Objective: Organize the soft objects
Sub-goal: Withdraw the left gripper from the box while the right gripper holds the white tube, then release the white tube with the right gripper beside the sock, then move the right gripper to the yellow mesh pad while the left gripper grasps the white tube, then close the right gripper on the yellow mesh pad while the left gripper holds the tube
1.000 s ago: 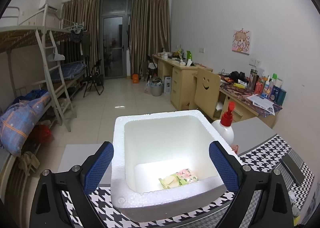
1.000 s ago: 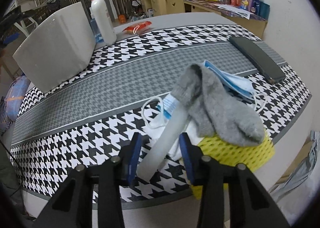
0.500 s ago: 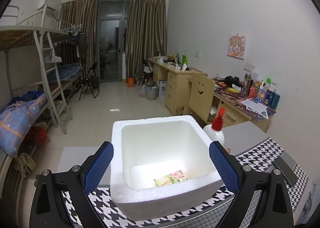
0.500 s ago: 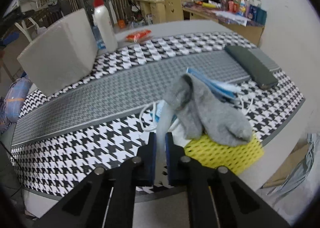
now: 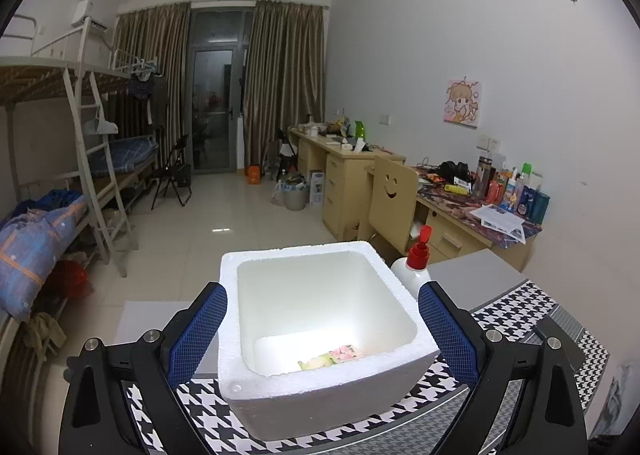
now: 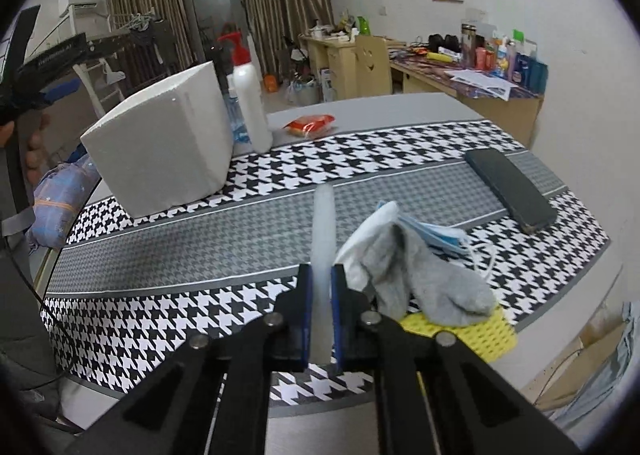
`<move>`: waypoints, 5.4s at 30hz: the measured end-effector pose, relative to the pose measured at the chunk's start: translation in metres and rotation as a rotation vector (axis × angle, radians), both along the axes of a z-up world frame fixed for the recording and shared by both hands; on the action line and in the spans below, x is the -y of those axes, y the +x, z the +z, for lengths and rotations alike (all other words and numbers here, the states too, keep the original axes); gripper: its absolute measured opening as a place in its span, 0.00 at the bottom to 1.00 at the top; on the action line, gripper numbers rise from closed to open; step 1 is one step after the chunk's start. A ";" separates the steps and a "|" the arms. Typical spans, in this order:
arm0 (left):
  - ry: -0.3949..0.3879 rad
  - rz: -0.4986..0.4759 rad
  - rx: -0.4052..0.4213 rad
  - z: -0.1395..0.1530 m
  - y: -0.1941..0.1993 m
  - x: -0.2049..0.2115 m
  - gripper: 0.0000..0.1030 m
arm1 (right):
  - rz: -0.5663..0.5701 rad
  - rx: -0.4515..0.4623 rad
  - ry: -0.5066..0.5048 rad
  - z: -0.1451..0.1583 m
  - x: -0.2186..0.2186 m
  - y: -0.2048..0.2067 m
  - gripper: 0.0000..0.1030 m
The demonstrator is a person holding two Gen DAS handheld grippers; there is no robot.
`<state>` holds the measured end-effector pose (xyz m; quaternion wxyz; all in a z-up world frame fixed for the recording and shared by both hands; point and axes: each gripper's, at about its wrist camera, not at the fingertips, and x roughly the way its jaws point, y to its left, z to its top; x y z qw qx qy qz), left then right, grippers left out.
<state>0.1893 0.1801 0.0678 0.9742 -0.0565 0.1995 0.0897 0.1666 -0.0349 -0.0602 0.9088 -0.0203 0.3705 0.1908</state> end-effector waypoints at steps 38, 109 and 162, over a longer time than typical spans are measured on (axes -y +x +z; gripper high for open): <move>0.000 0.006 0.002 -0.027 -0.077 0.060 0.97 | 0.101 0.071 0.002 -0.002 0.017 -0.002 0.66; -0.016 -0.200 -0.430 -0.183 -0.027 0.197 0.62 | -0.069 0.025 -0.009 -0.039 0.110 -0.026 0.68; -0.030 -0.301 -0.384 -0.167 -0.048 0.199 0.19 | -0.080 0.063 0.003 -0.014 0.122 -0.037 0.07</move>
